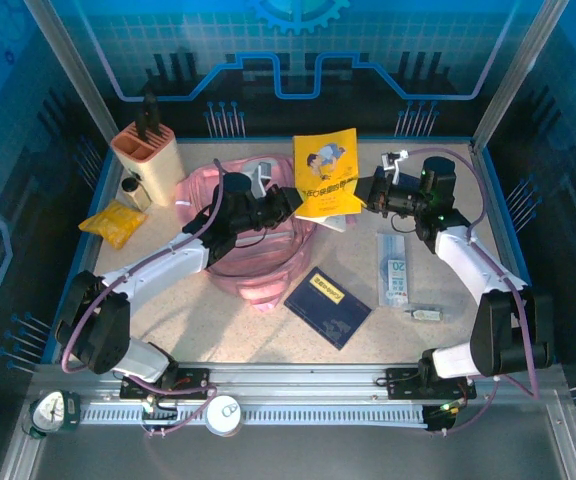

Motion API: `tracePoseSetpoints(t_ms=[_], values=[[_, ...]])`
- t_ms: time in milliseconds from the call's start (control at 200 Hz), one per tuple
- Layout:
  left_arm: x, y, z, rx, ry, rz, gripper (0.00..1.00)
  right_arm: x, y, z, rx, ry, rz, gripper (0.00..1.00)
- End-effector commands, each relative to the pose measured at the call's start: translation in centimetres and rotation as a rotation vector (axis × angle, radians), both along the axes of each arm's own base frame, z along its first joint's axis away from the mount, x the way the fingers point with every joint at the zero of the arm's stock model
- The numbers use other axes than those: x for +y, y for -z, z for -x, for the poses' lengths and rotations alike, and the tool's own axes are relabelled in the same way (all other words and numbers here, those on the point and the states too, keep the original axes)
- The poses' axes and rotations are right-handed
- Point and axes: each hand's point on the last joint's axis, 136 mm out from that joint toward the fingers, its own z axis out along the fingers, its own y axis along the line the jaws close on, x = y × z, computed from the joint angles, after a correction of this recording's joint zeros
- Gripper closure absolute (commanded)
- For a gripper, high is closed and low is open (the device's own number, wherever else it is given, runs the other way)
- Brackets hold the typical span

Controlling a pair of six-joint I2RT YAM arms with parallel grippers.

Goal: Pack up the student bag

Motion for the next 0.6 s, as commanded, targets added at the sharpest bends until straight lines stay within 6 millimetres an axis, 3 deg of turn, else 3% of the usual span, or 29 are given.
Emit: tracePoseSetpoints(t_ms=[0,140,290,385,505,595], values=[[-1.3,-5.7,0.4,-0.137,0.044,0.077,0.96,0.7,0.4,1.4,-0.024,-0.065,0.024,0.81],[-1.0,-7.9,0.9,-0.182,0.044,0.111,1.0,-0.5,2.3,2.0,0.043,-0.003,0.116,0.44],[-2.0,-10.0,1.9,-0.23,0.073,0.139,1.0,-1.5,4.5,2.6,0.145,0.055,0.189,0.12],[-2.6,-10.9,2.2,-0.248,0.089,0.145,1.0,-0.6,3.4,2.8,0.135,0.002,0.102,0.0],[-2.6,-11.1,2.0,-0.249,0.082,0.15,1.0,0.5,1.9,3.5,0.122,-0.032,0.058,0.0],[-2.5,-11.7,2.0,-0.265,0.078,0.159,1.0,0.2,2.6,3.7,0.171,-0.025,0.064,0.0]])
